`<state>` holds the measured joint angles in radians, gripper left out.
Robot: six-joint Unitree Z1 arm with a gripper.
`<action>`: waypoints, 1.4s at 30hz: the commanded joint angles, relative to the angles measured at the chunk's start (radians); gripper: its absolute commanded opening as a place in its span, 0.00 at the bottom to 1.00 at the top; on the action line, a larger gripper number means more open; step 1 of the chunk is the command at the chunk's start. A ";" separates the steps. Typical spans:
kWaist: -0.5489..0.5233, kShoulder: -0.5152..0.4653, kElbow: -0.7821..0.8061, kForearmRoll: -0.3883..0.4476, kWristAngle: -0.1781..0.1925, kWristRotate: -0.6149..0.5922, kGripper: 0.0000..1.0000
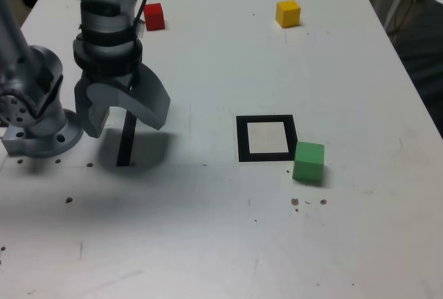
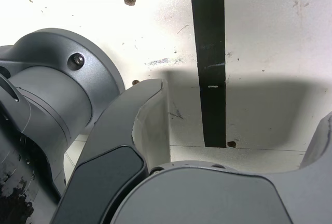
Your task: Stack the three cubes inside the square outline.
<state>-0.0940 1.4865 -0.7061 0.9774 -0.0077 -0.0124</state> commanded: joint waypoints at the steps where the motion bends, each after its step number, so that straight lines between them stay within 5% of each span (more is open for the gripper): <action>1: -0.001 0.004 0.001 0.001 -0.002 0.002 0.99; 19: 0.068 -0.012 0.005 0.029 0.004 0.064 0.99; 42: 0.560 -0.026 -0.198 0.184 0.129 0.484 0.99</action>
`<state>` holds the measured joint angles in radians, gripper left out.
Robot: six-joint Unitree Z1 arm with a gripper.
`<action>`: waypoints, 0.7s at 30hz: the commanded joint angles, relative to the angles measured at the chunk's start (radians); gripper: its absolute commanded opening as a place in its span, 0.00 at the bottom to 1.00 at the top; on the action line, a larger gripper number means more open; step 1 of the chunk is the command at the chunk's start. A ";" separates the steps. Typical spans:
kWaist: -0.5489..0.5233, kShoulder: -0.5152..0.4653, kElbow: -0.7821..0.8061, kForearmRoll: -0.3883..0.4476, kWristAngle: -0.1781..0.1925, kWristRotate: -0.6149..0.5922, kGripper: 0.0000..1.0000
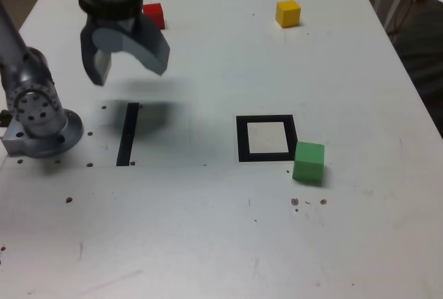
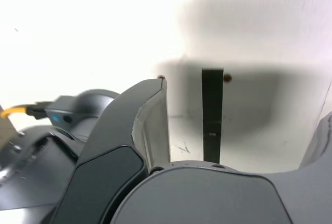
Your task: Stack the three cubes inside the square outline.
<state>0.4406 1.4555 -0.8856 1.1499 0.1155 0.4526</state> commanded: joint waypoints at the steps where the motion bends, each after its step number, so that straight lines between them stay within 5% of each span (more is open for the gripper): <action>1: 0.053 0.009 -0.034 0.020 0.010 0.041 0.99; 10: 0.266 0.103 -0.194 0.076 0.042 0.199 0.99; 21: 0.404 0.246 -0.395 0.112 0.067 0.302 0.99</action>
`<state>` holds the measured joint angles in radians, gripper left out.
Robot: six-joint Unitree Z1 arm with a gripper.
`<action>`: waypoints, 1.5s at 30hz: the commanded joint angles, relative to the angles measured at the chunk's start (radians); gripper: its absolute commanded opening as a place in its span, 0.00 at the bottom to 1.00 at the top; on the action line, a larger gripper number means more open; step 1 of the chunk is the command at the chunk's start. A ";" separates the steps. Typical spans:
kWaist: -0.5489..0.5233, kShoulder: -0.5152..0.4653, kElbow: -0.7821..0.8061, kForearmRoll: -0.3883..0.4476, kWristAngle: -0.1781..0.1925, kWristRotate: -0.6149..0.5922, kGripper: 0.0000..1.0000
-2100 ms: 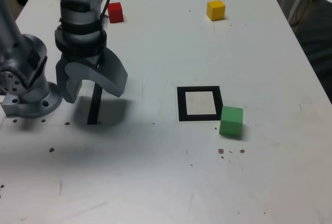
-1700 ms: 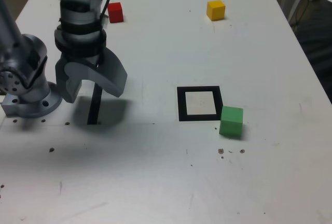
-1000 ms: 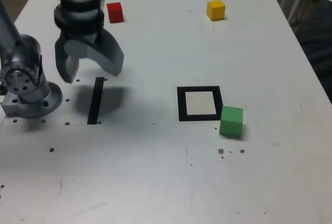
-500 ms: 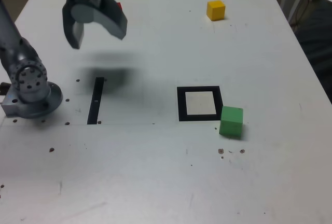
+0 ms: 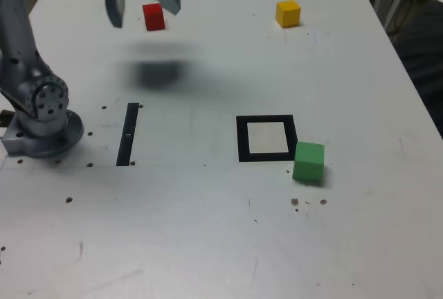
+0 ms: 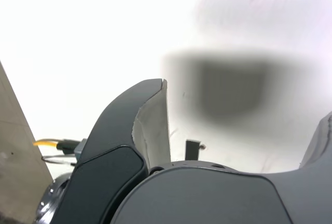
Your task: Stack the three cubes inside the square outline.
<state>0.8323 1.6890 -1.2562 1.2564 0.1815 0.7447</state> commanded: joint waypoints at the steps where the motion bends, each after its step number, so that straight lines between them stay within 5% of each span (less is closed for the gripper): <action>1: 0.021 0.021 -0.040 0.007 0.001 0.016 0.99; 19: 0.072 0.146 -0.183 0.064 0.000 0.080 1.00; 29: 0.111 0.195 -0.232 0.066 -0.043 0.121 1.00; 45: 0.226 0.268 -0.277 0.000 0.003 0.141 0.99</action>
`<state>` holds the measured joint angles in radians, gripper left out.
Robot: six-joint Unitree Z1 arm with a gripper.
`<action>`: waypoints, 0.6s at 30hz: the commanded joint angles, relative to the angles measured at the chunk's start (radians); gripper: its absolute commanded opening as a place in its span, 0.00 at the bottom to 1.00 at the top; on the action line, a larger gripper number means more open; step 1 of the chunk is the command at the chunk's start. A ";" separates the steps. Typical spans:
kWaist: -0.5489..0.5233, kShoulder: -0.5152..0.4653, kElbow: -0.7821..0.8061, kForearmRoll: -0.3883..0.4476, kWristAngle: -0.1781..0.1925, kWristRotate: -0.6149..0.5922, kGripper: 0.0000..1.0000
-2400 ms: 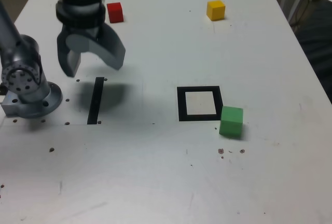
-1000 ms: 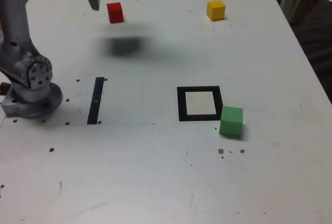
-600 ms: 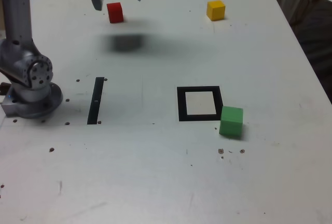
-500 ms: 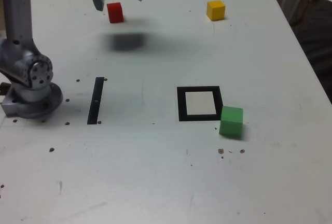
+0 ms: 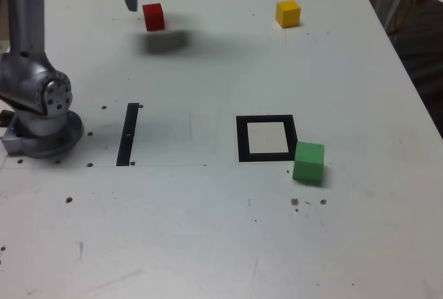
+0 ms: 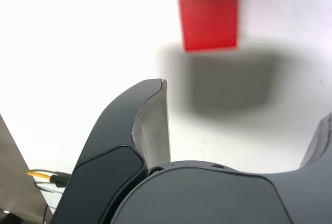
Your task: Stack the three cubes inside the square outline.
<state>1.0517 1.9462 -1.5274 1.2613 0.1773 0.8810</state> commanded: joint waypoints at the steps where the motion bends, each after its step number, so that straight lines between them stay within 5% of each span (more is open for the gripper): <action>1: 0.011 0.016 -0.007 -0.008 0.014 0.006 0.99; 18: 0.041 0.151 -0.037 -0.059 0.043 0.016 0.98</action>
<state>1.0900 2.0890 -1.5576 1.2045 0.2184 0.8954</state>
